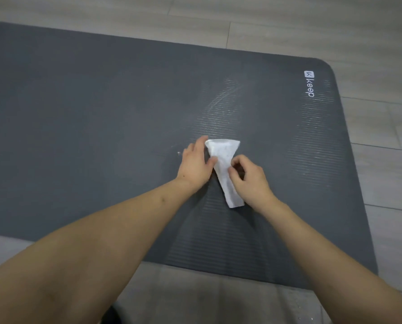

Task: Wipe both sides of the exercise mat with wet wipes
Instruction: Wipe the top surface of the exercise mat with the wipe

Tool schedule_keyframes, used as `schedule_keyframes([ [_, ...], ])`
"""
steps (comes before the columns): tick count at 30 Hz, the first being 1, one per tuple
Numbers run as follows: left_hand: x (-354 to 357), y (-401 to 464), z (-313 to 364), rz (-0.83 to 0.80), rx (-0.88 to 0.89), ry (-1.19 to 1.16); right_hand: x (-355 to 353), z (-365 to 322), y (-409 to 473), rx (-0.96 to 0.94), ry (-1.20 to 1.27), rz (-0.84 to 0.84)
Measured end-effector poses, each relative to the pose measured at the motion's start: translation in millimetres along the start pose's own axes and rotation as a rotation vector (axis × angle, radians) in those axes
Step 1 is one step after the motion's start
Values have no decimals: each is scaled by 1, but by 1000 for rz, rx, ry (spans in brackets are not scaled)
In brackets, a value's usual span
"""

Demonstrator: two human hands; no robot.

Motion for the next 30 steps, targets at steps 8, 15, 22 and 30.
schedule_keyframes([
  [8, 21, -18, 36, -443, -703, -977, -45, -35, 33, 273, 596, 176],
  [15, 17, -23, 43, -539, -826, -1060, -39, -43, 43, 240, 347, 170],
  [22, 8, -16, 34, -295, -914, -1168, -31, -32, 41, 265, 271, 245],
  [30, 8, -28, 15, -445, -1052, -1062, -30, -23, 42, 435, 600, 227],
])
Point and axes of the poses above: each hand's wrist, its own y-axis towards the middle knuckle, its own x-axis out of the palm, z = x × y, the point moved 7 cm from there along y, towards the middle knuckle, and after that the axes turned 15 degrees about z, right-handed, at the moved point
